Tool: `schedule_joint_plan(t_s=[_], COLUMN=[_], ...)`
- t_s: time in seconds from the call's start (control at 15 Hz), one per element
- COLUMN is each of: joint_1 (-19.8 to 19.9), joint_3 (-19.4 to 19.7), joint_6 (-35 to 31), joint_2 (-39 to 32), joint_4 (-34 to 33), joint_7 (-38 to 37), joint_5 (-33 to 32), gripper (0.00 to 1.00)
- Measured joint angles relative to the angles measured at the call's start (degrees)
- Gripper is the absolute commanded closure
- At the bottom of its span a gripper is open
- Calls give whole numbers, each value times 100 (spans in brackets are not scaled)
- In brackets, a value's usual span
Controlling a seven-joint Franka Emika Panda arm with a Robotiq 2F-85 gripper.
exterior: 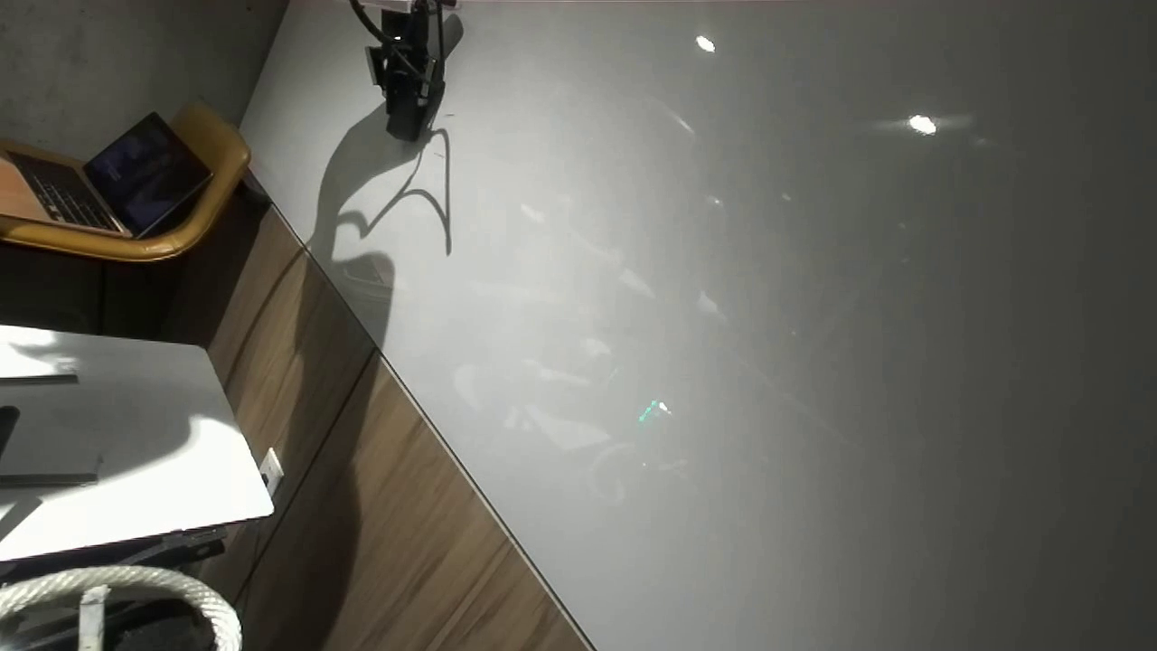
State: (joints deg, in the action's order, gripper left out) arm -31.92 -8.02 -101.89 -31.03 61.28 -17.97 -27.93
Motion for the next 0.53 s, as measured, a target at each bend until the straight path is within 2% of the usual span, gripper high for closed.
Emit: schedule_joint_plan(t_s=[0.2,0.53], joint_1=[204,676], joint_3=[68,284], joint_6=[205,176], joint_2=[374,1280], joint_4=[288,1230], joint_7=[4,-70], joint_5=[2,0], gripper=[71,71])
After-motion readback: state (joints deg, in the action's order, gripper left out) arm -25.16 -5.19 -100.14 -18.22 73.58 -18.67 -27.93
